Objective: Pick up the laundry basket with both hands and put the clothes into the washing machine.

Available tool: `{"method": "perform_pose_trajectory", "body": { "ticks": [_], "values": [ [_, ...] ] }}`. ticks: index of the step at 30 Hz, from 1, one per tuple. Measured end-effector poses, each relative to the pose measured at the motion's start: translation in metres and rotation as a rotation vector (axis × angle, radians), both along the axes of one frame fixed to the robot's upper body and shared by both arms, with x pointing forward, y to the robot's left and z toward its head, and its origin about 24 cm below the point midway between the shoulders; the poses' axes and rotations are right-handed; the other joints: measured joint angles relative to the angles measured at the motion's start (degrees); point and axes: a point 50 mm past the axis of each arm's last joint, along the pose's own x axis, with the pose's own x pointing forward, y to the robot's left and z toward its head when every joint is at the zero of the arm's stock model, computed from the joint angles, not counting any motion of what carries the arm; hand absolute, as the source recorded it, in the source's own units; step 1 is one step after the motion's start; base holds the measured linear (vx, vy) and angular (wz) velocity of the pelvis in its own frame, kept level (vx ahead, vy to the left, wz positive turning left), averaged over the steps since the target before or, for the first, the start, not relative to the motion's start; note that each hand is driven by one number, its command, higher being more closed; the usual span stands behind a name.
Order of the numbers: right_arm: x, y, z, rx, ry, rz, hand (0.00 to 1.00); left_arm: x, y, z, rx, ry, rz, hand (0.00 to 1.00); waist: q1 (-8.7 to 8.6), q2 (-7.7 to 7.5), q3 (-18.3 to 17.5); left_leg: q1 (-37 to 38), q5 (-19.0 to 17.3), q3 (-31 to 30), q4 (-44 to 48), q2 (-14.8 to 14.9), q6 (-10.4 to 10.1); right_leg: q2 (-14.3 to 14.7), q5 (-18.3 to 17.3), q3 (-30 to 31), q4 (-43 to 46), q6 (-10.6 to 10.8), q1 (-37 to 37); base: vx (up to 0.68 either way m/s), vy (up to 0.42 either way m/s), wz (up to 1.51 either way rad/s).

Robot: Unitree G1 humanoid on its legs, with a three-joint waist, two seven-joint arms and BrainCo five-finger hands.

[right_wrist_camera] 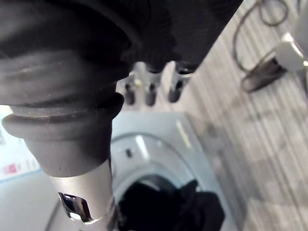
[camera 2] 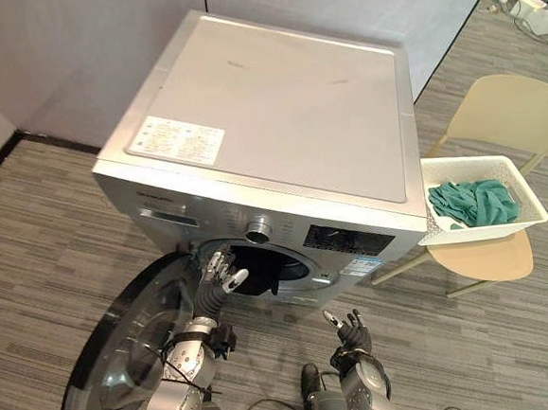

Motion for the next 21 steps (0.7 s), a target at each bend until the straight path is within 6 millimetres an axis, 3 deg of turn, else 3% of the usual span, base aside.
{"method": "perform_pose_trajectory", "body": {
  "ticks": [6, 9, 11, 14, 16, 21],
  "values": [
    [0.000, -0.007, -0.001, -0.030, 0.008, 0.012, 0.00, -0.003, 0.018, -0.013, 0.030, 0.056, 0.065, 0.00, -1.19, 0.11, -0.02, 2.25, 4.05, -1.87, -3.51, -1.08, 0.84, -0.96, -1.47, -2.69, -0.71, -1.07, 3.28, 0.00, -0.024, 0.37],
    [-0.010, -0.009, -0.009, -0.038, 0.061, 0.020, 0.00, -0.011, 0.025, -0.033, 0.056, 0.145, 0.083, 0.00, -0.79, 0.77, 0.57, 1.34, 5.17, -3.59, -3.35, -1.89, 1.19, -2.19, -4.94, -5.53, 3.48, -0.34, 2.34, -0.11, -0.007, 0.59],
    [-0.012, -0.009, -0.011, -0.038, 0.073, 0.021, 0.00, -0.023, 0.028, -0.049, 0.069, 0.228, 0.085, 0.00, -0.29, 0.80, 2.53, -1.37, 3.49, -5.26, 1.62, -3.94, 3.03, -4.50, -9.88, -6.23, 12.96, 0.86, -1.38, -0.17, -0.030, 0.47],
    [-0.004, -0.012, -0.006, -0.050, 0.040, 0.021, 0.00, -0.029, 0.034, -0.057, 0.109, 0.270, 0.107, 0.00, 0.48, 1.81, 5.82, -8.36, -0.55, -6.27, 11.21, -4.93, 2.05, -6.38, -14.05, -6.57, 22.81, 2.27, -6.89, -0.27, -0.024, 0.27],
    [0.007, -0.009, 0.001, -0.046, 0.000, 0.027, 0.00, -0.028, 0.042, -0.060, 0.143, 0.284, 0.135, 0.00, 0.35, 2.44, 7.51, -11.60, -0.93, -6.35, 14.19, -4.83, 2.18, -6.93, -15.30, -6.85, 26.48, 3.31, -10.46, -0.18, -0.036, 0.19],
    [0.038, 0.002, 0.021, -0.034, -0.097, 0.026, 0.00, -0.027, 0.064, -0.082, 0.299, 0.399, 0.244, 0.00, 0.36, 1.71, 12.20, -18.86, -5.17, -6.38, 27.58, -4.60, 1.39, -7.87, -20.22, -5.19, 39.43, 3.28, -17.68, -0.13, -0.032, -0.04]
  ]
}}
